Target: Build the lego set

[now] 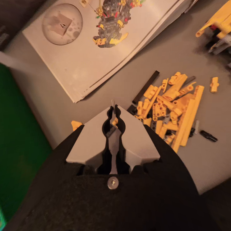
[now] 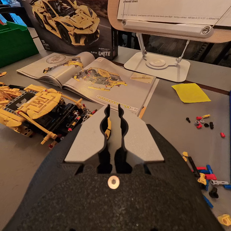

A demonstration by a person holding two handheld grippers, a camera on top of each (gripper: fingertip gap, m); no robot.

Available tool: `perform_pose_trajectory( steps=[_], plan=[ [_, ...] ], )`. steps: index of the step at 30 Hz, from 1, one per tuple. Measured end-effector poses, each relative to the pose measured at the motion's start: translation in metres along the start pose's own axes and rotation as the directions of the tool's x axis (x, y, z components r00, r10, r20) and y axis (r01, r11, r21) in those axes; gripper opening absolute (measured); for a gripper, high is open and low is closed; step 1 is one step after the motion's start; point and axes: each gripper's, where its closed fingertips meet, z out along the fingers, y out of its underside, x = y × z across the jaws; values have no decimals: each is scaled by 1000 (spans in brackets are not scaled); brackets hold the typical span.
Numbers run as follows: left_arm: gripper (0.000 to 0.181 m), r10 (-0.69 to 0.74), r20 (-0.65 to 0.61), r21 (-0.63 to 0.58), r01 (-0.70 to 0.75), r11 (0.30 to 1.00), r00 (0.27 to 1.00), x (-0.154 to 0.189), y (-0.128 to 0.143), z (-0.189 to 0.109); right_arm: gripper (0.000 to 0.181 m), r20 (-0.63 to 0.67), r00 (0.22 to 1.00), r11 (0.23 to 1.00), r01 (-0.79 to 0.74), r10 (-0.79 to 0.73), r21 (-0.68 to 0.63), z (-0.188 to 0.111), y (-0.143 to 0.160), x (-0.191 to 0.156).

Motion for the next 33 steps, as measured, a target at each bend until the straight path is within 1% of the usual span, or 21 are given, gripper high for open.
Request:
perform_pose_trajectory(
  steps=[2,4,7,8,9,10,11,13,14,16,17,18,20,22,24,28,31,33],
  plan=[
    [3,24,-45,-80,-27,996,999,-5,6,19,11,-3,1000,1000,-7,7,3,-1,0,1],
    [4,46,-42,-142,-52,988,998,-11,13,30,11,-1,1000,1000,-16,16,6,-2,0,1],
    [4,20,-71,-134,-29,991,997,-8,12,31,11,-4,1000,1000,-13,13,1,-2,1,2],
    [6,17,-55,-131,-24,991,998,-10,12,30,11,-4,1000,1000,-11,11,-1,-1,1,2],
    [19,9,-14,-120,-11,993,1000,-15,11,28,11,-4,1000,1000,-11,11,-3,-1,2,2],
    [26,-7,22,-94,9,996,1000,-19,8,22,11,-2,1000,1000,-12,12,-4,0,2,2],
    [26,-29,35,-57,31,998,999,-19,5,13,11,-1,1000,1000,-14,14,-4,0,2,2],
    [26,-42,2,32,42,999,999,-2,-3,-8,11,4,1000,1000,-20,20,-8,0,3,1],
    [25,-6,-41,76,9,997,999,17,-6,-18,11,5,1000,1000,-22,22,-9,1,4,1],
    [21,140,-148,138,-120,983,979,69,-1,-34,11,8,1000,1000,-24,24,-11,1,4,1],
    [16,216,-190,155,-187,970,958,94,5,-39,11,10,1000,1000,-24,24,-11,1,4,0],
    [14,271,-204,165,-239,957,941,114,10,-41,11,14,1000,1000,-24,24,-12,2,3,-1],
    [13,310,-201,159,-281,946,929,138,16,-38,11,24,999,1000,-24,24,-13,2,3,-3],
    [13,276,-208,114,-257,960,938,147,20,-30,11,29,999,1000,-19,20,-15,3,3,-5],
    [14,234,-185,65,-226,972,954,142,23,-21,11,27,1000,1000,-12,12,-17,3,3,-6],
    [13,149,-241,32,-145,989,959,145,24,-12,11,22,1000,1000,-17,18,-7,0,2,-4],
    [12,166,-235,-34,-179,983,958,144,35,-5,11,22,999,1000,-31,31,-4,-2,2,-1],
    [7,173,-228,-34,-186,982,958,143,34,-4,11,24,999,999,-35,35,0,-3,2,-1]
  ],
)
